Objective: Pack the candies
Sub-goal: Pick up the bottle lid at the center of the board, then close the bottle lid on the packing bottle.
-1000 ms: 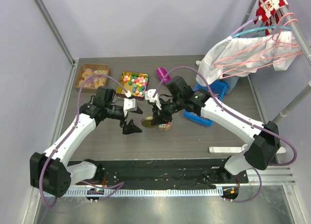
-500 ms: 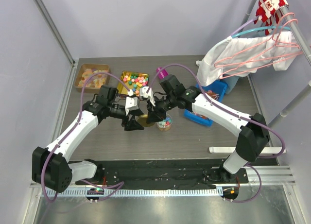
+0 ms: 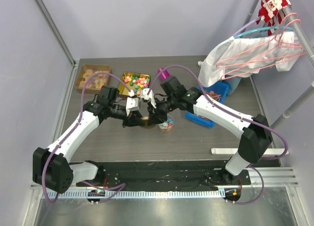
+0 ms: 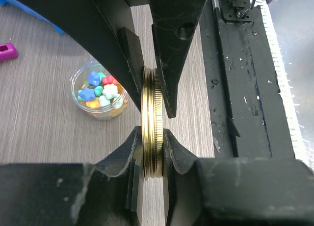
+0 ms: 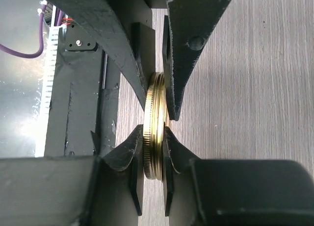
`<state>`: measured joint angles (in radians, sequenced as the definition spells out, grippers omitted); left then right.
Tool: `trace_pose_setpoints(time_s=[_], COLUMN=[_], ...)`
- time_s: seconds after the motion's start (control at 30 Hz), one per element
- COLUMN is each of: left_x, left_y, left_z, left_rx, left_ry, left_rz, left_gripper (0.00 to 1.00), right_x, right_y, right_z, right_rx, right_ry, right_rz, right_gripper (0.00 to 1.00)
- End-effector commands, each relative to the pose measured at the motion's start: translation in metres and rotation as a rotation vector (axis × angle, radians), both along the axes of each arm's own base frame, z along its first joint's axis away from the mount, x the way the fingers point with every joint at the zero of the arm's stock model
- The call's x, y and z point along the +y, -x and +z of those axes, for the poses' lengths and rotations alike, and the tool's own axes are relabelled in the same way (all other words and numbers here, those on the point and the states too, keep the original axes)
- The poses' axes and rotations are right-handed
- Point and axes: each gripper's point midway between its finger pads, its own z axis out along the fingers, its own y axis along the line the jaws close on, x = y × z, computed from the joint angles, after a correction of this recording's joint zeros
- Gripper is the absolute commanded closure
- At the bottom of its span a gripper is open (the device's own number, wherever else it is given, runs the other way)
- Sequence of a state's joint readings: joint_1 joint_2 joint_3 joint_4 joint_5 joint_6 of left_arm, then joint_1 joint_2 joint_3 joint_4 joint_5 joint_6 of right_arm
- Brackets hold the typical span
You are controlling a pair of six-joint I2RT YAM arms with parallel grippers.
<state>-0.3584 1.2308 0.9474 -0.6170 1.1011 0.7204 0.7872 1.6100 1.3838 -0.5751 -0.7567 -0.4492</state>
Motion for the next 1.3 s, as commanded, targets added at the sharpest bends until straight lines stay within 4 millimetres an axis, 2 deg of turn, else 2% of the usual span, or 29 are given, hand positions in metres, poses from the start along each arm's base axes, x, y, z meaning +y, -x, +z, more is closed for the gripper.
trace_pose_setpoints(time_s=[0.0,0.1,0.17,0.2,0.23,0.4,0.43,0.47,0.57,0.63,0.7,0.73,0.77,0.8,0.83,0.87,0.93,0.97,1.1,1.27], left_x=[-0.005,-0.005,-0.005,-0.005,-0.005,-0.005,-0.005,-0.005,-0.008,-0.009,-0.009,-0.011,-0.012,-0.012,-0.014,-0.014,-0.015,-0.017,-0.024,-0.029], left_y=[0.007,0.008,0.008,0.008,0.008,0.006,0.005,0.004,-0.001,-0.008,-0.013,-0.019,-0.020,-0.021,-0.029,-0.027,-0.032,-0.037,-0.054,-0.061], left_z=[0.015,0.014,0.015,0.015,0.014,0.015,0.013,0.014,0.017,0.023,0.025,0.033,0.030,0.031,0.044,0.038,0.045,0.055,0.050,0.044], left_rx=[0.011,0.020,0.022,0.029,0.035,0.078,0.091,0.105,0.151,0.172,0.231,0.234,0.295,0.335,0.328,0.425,0.471,0.482,0.620,0.754], left_ry=[0.038,0.036,0.036,0.035,0.033,0.010,0.005,0.003,0.001,0.018,0.018,0.025,0.018,0.017,0.029,0.010,0.014,0.033,0.031,0.047], left_rz=[-0.040,-0.040,-0.041,-0.042,-0.042,-0.031,-0.030,-0.023,0.002,0.018,0.044,0.051,0.052,0.053,0.052,0.049,0.043,0.033,0.063,0.066], left_gripper=[0.83,0.90,0.95,0.95,0.95,0.96,0.97,0.97,0.98,0.98,0.99,1.00,1.00,1.00,1.00,1.00,1.00,1.00,1.00,1.00], right_x=[0.009,0.008,0.007,0.005,0.003,-0.014,-0.018,-0.023,-0.038,-0.047,-0.053,-0.057,-0.058,-0.061,-0.061,-0.063,-0.063,-0.062,-0.057,-0.048], right_y=[-0.016,-0.019,-0.024,-0.026,-0.027,-0.048,-0.051,-0.052,-0.060,-0.066,-0.065,-0.067,-0.065,-0.064,-0.062,-0.062,-0.060,-0.060,-0.060,-0.077], right_z=[0.028,0.031,0.031,0.032,0.035,0.045,0.057,0.053,0.063,0.062,0.069,0.067,0.067,0.068,0.064,0.064,0.060,0.060,0.060,0.065], right_rx=[-0.110,-0.126,-0.151,-0.168,-0.187,-0.347,-0.398,-0.416,-0.528,-0.581,-0.626,-0.662,-0.685,-0.709,-0.737,-0.771,-0.801,-0.817,-0.842,-0.898], right_ry=[-0.066,-0.066,-0.053,-0.050,-0.050,-0.007,-0.029,-0.018,-0.005,0.020,0.022,0.044,0.054,0.063,0.091,0.107,0.125,0.128,0.124,0.144], right_rz=[-0.009,-0.019,-0.034,-0.044,-0.049,-0.140,-0.160,-0.173,-0.224,-0.252,-0.255,-0.255,-0.248,-0.249,-0.245,-0.233,-0.226,-0.223,-0.234,-0.333], right_gripper=[0.81,0.78,0.71,0.68,0.58,0.34,0.31,0.27,0.19,0.12,0.08,0.06,0.05,0.00,0.00,0.00,0.00,0.00,0.00,0.00])
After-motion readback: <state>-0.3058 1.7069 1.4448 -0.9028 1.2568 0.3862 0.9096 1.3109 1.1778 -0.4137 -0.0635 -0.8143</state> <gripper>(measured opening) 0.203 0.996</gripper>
